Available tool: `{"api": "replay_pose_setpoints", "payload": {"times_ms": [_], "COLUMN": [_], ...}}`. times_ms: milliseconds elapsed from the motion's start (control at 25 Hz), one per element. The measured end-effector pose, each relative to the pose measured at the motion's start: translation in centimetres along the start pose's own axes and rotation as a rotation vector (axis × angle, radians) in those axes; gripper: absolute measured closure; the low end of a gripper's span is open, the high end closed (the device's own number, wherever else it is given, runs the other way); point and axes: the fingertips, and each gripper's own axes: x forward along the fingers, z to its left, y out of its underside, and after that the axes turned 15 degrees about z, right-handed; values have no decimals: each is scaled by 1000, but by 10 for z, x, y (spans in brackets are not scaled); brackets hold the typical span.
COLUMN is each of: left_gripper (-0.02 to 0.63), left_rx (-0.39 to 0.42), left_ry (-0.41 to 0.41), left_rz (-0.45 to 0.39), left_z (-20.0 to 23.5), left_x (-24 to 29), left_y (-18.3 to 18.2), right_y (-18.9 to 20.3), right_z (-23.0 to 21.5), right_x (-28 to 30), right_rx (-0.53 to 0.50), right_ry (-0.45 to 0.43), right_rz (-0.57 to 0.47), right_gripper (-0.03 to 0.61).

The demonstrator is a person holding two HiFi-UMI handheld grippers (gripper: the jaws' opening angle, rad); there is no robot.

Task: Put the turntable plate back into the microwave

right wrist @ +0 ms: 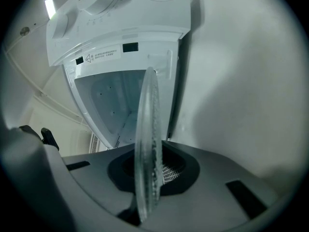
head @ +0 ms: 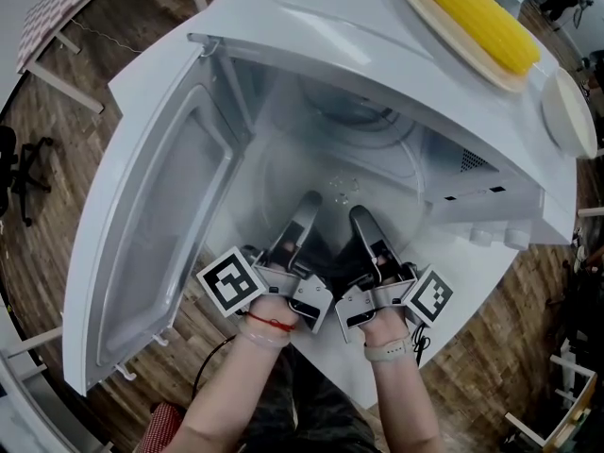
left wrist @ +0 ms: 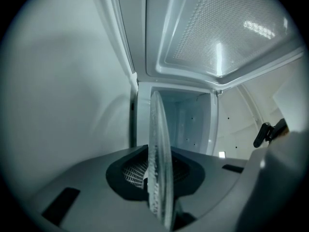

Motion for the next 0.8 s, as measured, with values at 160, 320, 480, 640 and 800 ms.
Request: {"api": "replay_pose_setpoints", "payload": {"times_ms": [160,320,480,640,800], "left_gripper": [558,558,558,558,571], "left_rx": [-30,-59,-73,-85,-93], "left_ry": [-3,1,3,-3,-26], "left_rz": [22,20,23,28,21], "left_z": [0,0,0,0,4], "left_x": [-2,-8,-10,-15,-16], "left_y": [2,3,3,5,6], "right_y": [-6,-12,-16,-18,-18], "right_z": [-1,0,0,0,2], "right_x": [3,9,11,13,13], "right_rx": [-3,-4,-5,-1,-6], "right_ry": [-2,-2,0,0,-11], "right_rz": [-12,-24,-36,-53,-48], "right_gripper": [537,537,537,537,537]}}
